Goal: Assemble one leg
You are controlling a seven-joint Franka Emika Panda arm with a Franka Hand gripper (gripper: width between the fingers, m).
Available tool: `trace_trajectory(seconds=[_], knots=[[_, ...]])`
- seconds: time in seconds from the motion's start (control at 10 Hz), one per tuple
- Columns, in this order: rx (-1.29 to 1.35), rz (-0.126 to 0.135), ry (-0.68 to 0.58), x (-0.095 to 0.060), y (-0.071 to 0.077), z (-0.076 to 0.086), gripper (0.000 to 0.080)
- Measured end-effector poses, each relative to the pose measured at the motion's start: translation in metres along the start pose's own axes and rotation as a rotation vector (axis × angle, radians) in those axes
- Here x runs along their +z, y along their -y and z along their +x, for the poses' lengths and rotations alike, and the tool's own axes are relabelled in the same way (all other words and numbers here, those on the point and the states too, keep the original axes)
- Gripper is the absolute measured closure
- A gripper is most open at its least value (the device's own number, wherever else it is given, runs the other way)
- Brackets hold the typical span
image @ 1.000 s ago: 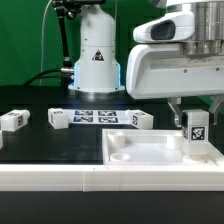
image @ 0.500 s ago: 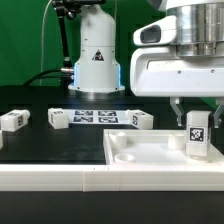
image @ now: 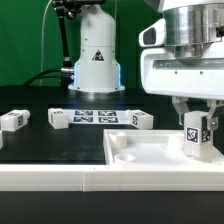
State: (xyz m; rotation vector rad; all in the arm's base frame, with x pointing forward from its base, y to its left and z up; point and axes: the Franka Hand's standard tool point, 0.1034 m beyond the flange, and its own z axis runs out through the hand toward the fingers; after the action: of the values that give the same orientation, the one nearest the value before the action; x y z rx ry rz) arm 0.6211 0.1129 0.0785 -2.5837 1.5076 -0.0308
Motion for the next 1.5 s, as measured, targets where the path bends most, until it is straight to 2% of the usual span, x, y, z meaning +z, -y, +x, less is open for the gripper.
trace_trajectory(seconds=[0.2, 0.5, 0.6, 0.7, 0.8, 0.9, 1.0, 1.2, 1.5], knots=[[0.157, 0.002, 0.005, 0.000, 0.000, 0.000, 0.0508], [0.245, 0.002, 0.007, 0.000, 0.000, 0.000, 0.0508], [0.194, 0.003, 0.007, 0.000, 0.000, -0.001, 0.0396], [0.175, -0.004, 0.012, 0.000, 0.000, -0.002, 0.0396], [0.103, -0.004, 0.012, 0.000, 0.000, -0.002, 0.0259], [0.013, -0.004, 0.012, 0.000, 0.000, -0.002, 0.0173], [-0.091, -0.010, 0.015, 0.000, -0.001, -0.003, 0.0157], [-0.289, -0.029, 0.034, 0.000, -0.001, -0.007, 0.0151], [-0.585, -0.105, 0.035, 0.001, 0.002, -0.010, 0.0150]])
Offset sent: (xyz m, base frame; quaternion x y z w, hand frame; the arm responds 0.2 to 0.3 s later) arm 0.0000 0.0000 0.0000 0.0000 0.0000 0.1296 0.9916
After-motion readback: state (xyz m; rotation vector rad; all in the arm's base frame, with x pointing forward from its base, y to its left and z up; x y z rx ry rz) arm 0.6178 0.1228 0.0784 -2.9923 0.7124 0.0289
